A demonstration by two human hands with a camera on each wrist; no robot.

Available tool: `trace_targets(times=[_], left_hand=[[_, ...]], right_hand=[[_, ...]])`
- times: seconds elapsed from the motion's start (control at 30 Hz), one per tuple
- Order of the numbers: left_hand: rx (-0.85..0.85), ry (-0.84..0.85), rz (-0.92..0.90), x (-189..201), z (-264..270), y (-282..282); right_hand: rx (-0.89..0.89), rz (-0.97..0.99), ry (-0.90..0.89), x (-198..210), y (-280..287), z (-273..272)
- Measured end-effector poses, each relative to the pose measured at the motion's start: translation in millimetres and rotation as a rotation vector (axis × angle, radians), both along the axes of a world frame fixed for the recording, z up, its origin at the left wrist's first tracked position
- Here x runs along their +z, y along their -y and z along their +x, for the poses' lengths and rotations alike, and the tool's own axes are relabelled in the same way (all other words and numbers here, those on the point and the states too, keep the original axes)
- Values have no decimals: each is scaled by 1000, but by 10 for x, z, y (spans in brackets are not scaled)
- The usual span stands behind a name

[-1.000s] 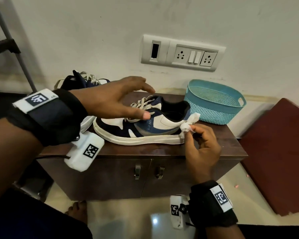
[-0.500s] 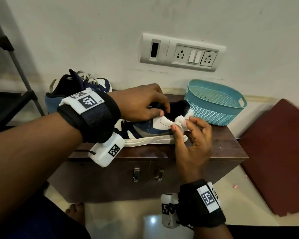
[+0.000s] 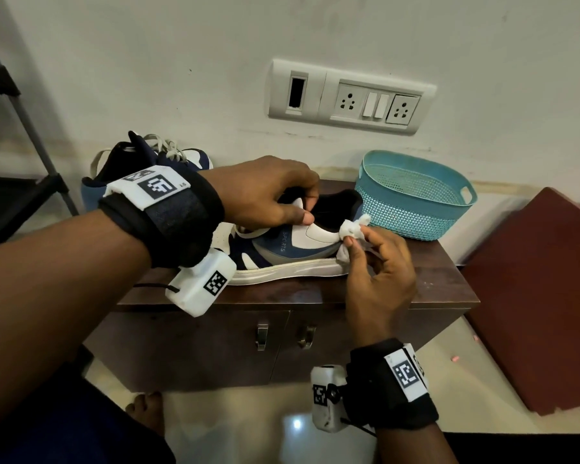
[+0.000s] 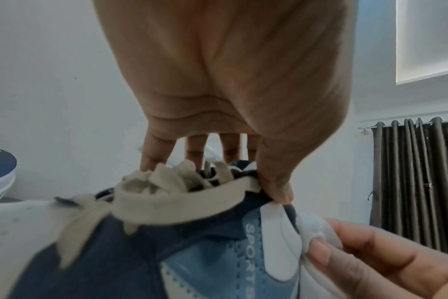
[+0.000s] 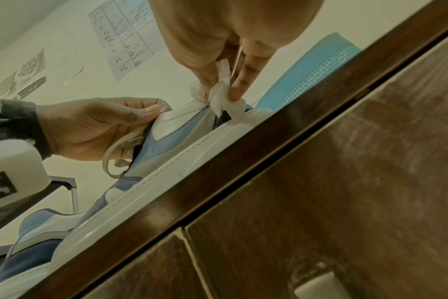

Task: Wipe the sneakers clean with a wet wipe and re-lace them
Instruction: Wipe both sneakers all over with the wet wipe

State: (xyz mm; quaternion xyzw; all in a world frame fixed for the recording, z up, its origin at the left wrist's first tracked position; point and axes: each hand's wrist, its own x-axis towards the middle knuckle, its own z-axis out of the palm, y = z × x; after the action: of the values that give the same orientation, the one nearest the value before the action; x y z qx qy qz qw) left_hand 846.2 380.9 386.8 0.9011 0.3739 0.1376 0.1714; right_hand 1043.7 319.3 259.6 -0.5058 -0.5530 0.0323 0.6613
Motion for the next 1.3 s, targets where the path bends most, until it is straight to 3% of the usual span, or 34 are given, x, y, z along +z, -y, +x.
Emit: trace_targets(times=[0.13,0.33,0.5,0.63,0.7,0.87,0.93,1.1,1.23,1.3], left_hand=[[-12,-31,-31,-4,14,-36],[-20,-33,-56,-21,25,-47],[-19,-5,-47,-48,15,-42],[-19,-8,-27,-55,20,-49],[-19,-9,-25,-57,21,-49],[-15,-17,-36,-81,36,-41],[-15,-17,-32,-79,37,-39],[-11,-28,-34,-61,24,-28],[-8,-27,-34,-62,38,-16],[1,-28,-34,-69,36,-12]], right_hand=[[-21,70,11,11,24,-169],[66,132,350,-76,71,-271],[-52,47,-72,-5,-41,-121],[93,82,208,-9,86,-348],[80,71,219,6,62,-283],[-26,-127,-347,15,-227,30],[-16,-129,-323,33,-193,-31],[42,-51,-47,70,36,-178],[36,-190,-350,99,-282,84],[9,-180,-353,105,-231,-14]])
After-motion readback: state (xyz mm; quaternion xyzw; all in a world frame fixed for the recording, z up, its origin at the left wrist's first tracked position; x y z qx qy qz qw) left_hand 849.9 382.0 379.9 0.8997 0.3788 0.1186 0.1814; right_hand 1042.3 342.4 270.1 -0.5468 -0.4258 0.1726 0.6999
